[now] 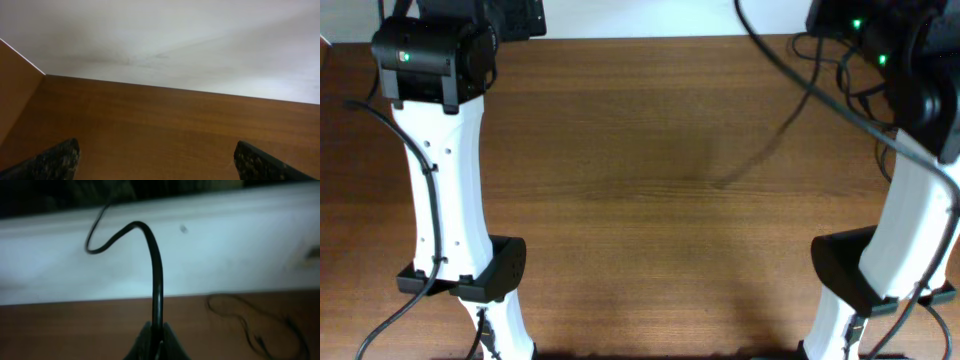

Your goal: Untangle cables

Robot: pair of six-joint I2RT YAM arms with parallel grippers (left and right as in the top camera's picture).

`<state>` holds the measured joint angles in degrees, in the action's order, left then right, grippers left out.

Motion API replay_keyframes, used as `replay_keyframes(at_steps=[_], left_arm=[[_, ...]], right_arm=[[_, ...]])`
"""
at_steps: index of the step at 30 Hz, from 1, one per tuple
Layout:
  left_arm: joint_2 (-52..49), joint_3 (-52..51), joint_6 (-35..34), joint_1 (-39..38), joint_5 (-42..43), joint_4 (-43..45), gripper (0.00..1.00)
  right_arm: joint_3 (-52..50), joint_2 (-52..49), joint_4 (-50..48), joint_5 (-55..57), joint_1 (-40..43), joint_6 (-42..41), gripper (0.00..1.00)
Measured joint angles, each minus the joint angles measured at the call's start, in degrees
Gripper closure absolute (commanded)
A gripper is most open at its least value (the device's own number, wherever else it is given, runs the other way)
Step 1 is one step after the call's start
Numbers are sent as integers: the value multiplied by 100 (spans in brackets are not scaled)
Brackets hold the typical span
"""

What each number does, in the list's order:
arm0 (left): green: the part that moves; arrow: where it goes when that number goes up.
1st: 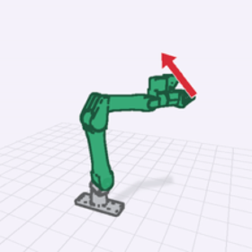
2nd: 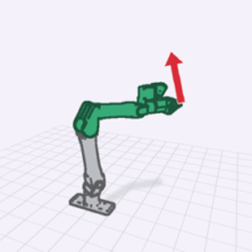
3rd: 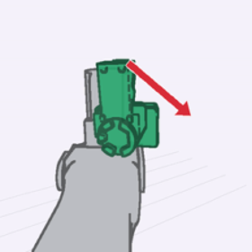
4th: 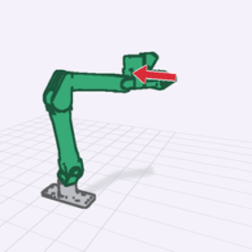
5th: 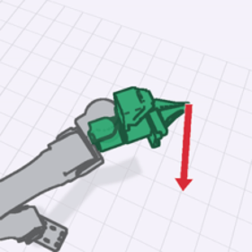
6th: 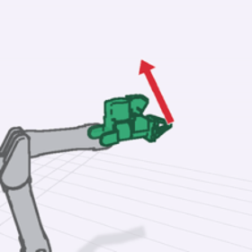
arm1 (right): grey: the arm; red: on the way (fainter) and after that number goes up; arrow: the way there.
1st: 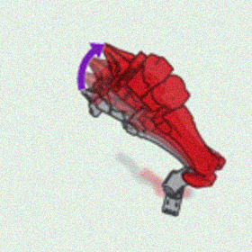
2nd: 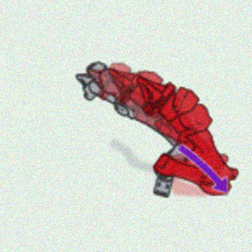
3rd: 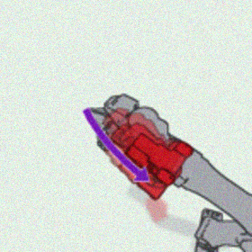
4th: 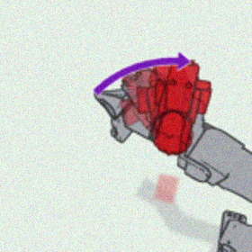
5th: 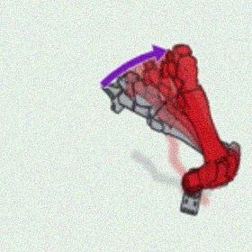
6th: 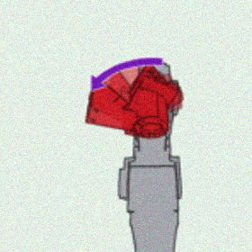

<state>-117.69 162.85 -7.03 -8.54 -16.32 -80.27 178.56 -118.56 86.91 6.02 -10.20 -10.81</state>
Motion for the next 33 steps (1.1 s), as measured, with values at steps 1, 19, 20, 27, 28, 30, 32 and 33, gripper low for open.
replay_keyframes(at_steps=[1, 19, 20, 27, 28, 30, 32, 33], left_arm=[[0, -52, 0, 0, 2, 26, 1], [0, -216, 0, 0, 92, 455, 1], [0, -216, 0, 0, 111, 452, 1], [0, -221, 0, 0, 151, 420, 1], [0, -221, 0, 0, 151, 420, 1], [0, -221, 0, 0, 151, 431, 1], [0, -229, 0, 0, 151, 490, 1], [0, -229, 0, 0, 151, 498, 1]], right_arm=[[-133, -101, 234, -72, 155, -15, 96], [-426, 529, 787, -446, 1934, -57, 96], [-557, 461, 909, -514, 1904, -52, 96], [-1639, 133, 1001, -205, 1716, 55, 96], [-1615, 138, 994, -122, 1816, 50, 96], [-1495, 138, 822, 46, 2116, 55, 96], [-1257, 175, 505, 358, 2365, 122, 96], [-1113, 236, 326, 560, 2452, 166, 96]])
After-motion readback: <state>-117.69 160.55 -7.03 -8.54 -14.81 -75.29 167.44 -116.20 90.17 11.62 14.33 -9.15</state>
